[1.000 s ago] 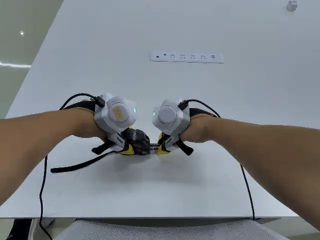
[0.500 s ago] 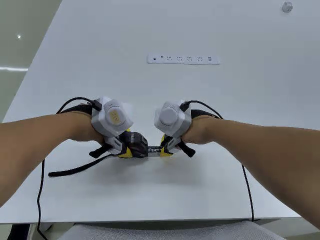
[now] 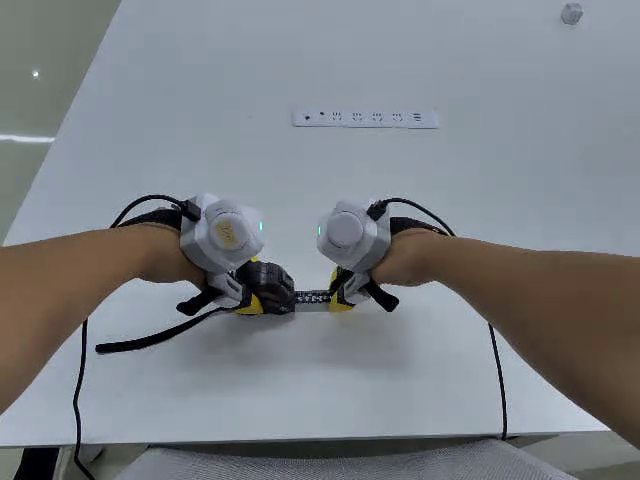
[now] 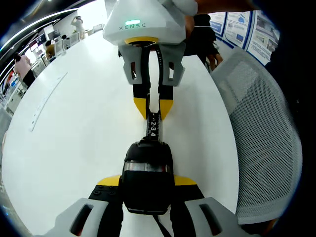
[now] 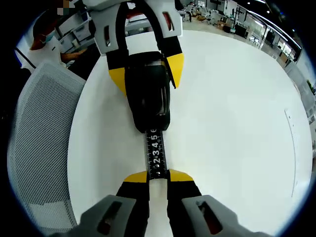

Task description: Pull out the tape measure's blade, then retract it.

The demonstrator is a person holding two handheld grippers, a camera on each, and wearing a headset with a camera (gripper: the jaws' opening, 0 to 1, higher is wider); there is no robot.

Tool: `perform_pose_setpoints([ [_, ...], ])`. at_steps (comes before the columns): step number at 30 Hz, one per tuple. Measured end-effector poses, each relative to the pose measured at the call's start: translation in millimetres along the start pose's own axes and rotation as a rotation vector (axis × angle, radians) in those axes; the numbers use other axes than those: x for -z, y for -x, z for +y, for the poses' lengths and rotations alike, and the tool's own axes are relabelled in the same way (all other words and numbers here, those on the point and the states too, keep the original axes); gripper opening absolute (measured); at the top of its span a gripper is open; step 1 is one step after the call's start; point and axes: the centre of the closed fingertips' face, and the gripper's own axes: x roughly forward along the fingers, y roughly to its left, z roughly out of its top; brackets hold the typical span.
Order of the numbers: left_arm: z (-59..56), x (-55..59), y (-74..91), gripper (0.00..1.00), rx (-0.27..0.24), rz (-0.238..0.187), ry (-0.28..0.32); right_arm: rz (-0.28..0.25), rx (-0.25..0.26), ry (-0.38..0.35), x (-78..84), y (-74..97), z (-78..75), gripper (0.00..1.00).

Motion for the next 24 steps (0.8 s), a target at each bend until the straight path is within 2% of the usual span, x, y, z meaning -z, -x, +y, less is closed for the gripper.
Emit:
perform_pose_setpoints([
  [24, -0.5, -0.5, -0.5, 0.33, -0.003, -0.004, 0.014, 0.018, 0.003, -0.014, 12.9, 6.6, -2.7, 0.11],
])
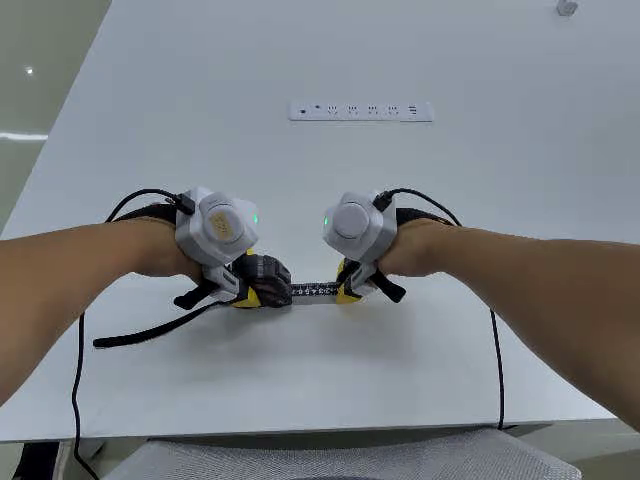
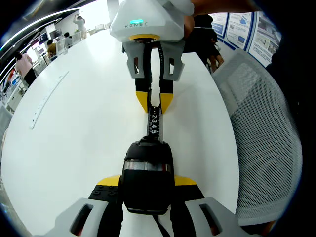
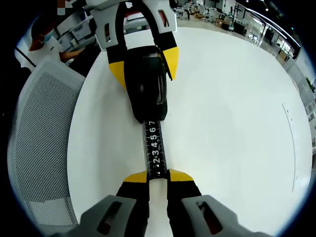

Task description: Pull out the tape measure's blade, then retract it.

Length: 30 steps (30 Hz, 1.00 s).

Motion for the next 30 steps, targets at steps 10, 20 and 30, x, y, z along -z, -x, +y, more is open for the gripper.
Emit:
perform_pose_setpoints([
  [10, 0.5, 0.0, 0.6, 0.33, -0.001, 0.006, -0.004, 0.004, 0.007, 0.001, 3.7, 2.3, -1.9, 0.11],
  [20, 0.6, 0.1, 0.6, 0.33, -0.005, 0.007, 0.001, 0.013, 0.004, -0.007, 9.0, 3.9, -2.1, 0.11],
  [30, 1.1, 0.5, -0.5, 0.33, -0.007, 0.008, 0.009, 0.017, 0.011, -0.007, 14.8, 5.5, -3.7, 0.11],
])
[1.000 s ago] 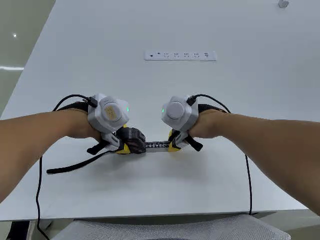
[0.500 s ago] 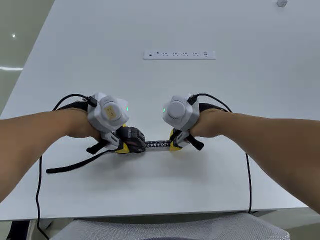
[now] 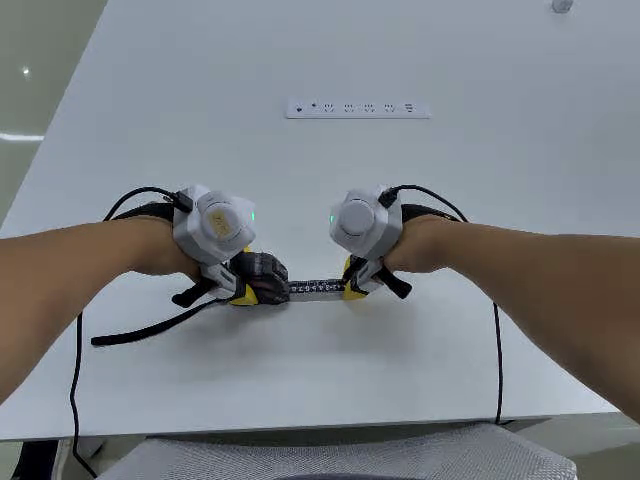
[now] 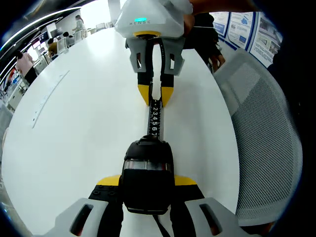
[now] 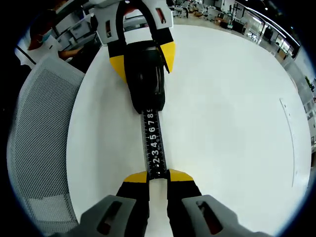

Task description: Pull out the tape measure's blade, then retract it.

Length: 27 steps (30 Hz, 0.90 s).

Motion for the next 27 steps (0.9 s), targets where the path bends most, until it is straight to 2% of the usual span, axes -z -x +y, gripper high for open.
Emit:
perform_pose_setpoints([
  [27, 0.9, 2.6, -1.7, 0.34, -0.005, -0.003, 0.013, 0.014, 0.005, -0.011, 10.9, 4.7, -3.5, 0.11],
])
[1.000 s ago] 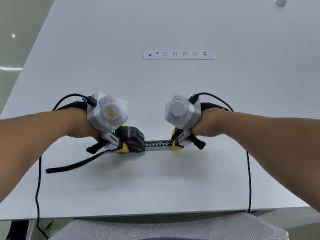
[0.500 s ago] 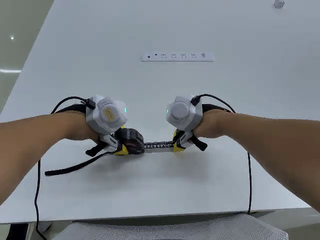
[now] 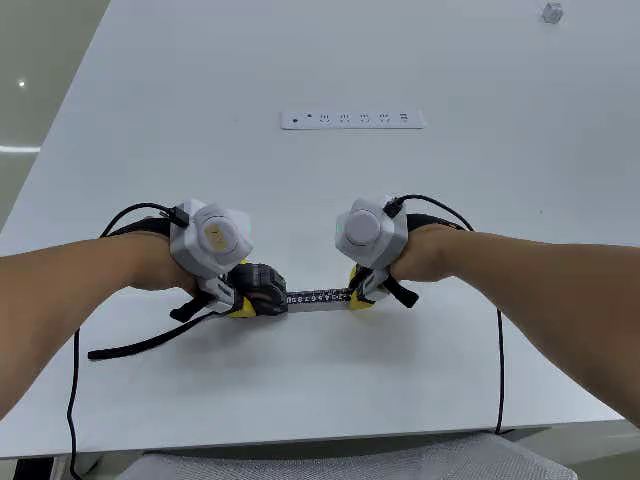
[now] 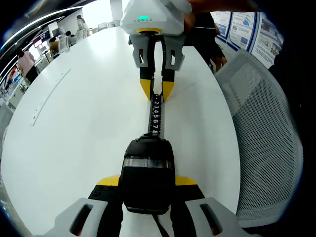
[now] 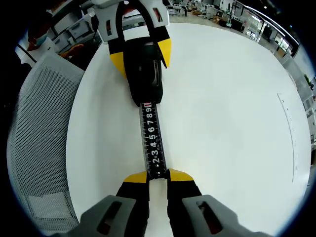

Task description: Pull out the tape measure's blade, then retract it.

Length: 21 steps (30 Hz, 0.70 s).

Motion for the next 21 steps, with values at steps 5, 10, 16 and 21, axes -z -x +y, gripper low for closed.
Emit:
perform_pose_setpoints([
  [5, 0.3, 0.4, -0.2, 0.34, 0.001, -0.002, 0.004, 0.001, 0.001, -0.002, 2.9, 1.1, -0.6, 0.11],
  [10, 1.1, 0.9, -0.6, 0.34, 0.002, 0.001, 0.006, -0.001, 0.003, -0.006, 4.9, 2.1, -1.3, 0.11],
  [16, 1.4, 2.3, -1.1, 0.34, 0.003, 0.004, 0.007, -0.005, 0.004, -0.010, 6.6, 2.6, -1.4, 0.11],
  [21, 0.6, 3.9, -1.6, 0.34, 0.002, 0.009, 0.009, -0.002, 0.004, -0.009, 8.4, 2.7, -0.7, 0.11],
])
